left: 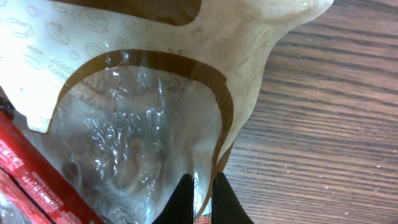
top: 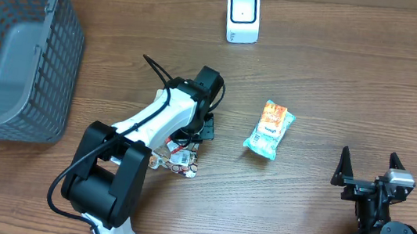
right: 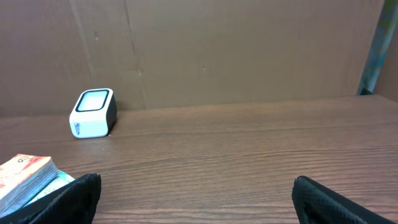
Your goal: Scan the item barcode
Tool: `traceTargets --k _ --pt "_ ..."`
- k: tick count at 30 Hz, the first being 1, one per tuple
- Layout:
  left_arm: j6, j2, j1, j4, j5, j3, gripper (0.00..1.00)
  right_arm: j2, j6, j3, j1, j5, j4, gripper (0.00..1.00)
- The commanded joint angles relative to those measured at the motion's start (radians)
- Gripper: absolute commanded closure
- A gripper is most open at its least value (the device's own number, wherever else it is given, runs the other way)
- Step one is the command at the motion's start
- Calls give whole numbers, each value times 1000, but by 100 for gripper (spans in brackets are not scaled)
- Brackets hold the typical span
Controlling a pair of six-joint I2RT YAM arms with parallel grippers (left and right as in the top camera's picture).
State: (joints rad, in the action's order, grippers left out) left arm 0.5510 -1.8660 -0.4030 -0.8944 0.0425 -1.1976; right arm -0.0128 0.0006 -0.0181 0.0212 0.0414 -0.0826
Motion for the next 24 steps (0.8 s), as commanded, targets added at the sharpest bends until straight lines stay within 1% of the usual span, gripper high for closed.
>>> traceTargets --k 1,6,12,19,20,21,24 --pt "32 -6 17 1 17 -17 96 10 3 10 -4 8 5 0" --pt "29 43 19 -1 15 -21 96 10 3 10 -4 8 5 0" --pt "24 146 19 -3 16 -85 95 10 3 10 -4 8 4 0" --pt "13 242 41 -18 -3 -129 87 10 3 10 -4 8 4 0" --pt "13 246 47 -24 -24 -129 84 10 3 10 -4 8 4 0" --pt "8 246 51 -26 -55 -129 77 10 3 10 -4 8 4 0" --pt "-80 237 53 -5 -216 -129 63 10 3 10 -4 8 4 0"
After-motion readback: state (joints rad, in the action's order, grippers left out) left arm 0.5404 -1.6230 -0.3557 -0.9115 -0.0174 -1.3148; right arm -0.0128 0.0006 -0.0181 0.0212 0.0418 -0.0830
